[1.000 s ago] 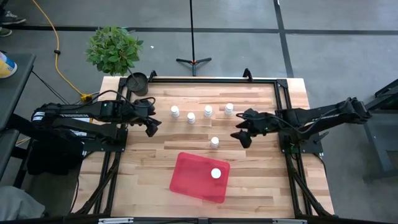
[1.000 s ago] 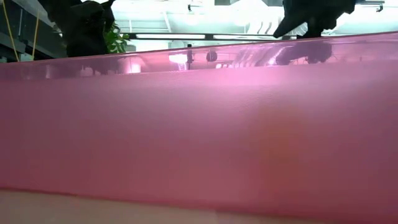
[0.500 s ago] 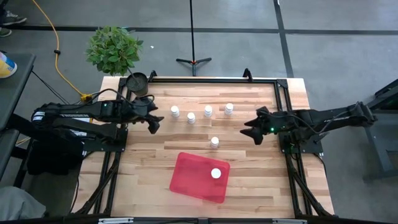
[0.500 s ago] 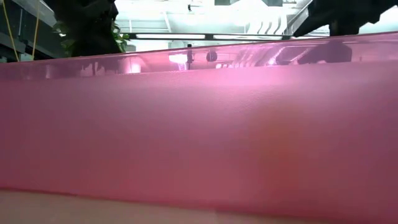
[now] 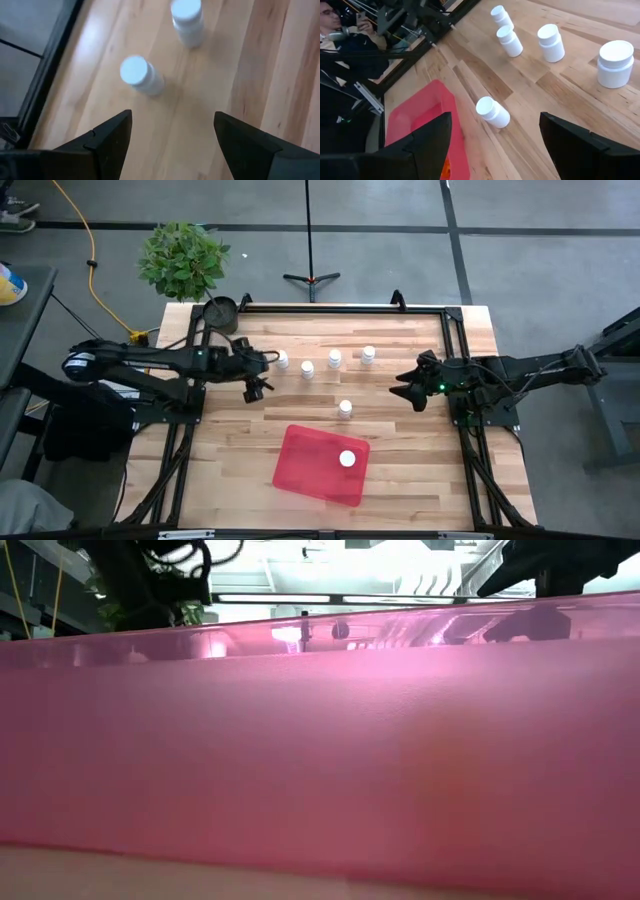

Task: Pick and place pill bottles into a basket
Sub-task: Put the white medicine bottle into the red container

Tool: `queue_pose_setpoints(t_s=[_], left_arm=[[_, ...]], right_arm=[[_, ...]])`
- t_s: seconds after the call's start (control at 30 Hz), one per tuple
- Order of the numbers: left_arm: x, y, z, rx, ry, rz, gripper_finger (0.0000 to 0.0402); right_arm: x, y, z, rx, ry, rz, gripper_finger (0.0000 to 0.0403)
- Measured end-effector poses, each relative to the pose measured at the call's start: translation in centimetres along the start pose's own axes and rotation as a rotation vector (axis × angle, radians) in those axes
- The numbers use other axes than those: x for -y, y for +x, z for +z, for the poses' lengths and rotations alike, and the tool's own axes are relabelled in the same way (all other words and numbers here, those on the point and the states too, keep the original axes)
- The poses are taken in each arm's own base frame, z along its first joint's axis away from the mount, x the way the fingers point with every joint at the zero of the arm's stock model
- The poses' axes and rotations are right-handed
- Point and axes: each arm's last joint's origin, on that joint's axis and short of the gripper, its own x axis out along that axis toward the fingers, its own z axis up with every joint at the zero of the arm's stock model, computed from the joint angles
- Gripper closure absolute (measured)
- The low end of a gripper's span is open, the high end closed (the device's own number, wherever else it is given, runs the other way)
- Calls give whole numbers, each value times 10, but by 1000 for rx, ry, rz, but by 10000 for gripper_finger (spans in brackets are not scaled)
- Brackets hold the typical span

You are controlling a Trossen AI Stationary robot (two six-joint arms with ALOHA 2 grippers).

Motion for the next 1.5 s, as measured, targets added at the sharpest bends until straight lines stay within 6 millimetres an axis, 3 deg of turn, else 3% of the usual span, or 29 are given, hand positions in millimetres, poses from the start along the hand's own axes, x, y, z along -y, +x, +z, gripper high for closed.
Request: queue_pose_setpoints(t_s=[0.13, 0.57, 0.77, 1.03, 1.17, 1.5], left_arm=[[-9, 15, 2, -49, -43, -71, 88], [-84, 30, -3, 82, -246, -273, 145], [-94, 38, -8, 93, -260, -386, 147], [-96, 47, -1, 138, -226, -379, 146], [-97, 50, 0, 149, -202, -360, 128], [-98, 50, -1, 132, -204, -323, 35]], right_arm=[[0, 0, 0, -7, -1, 6, 111], [-1, 0, -1, -35, 6, 33, 111], [-1, 0, -1, -36, 6, 31, 111], [0, 0, -2, -38, 5, 19, 111], [1, 0, -2, -44, 23, 12, 111], [1, 0, -2, -46, 24, 10, 111]])
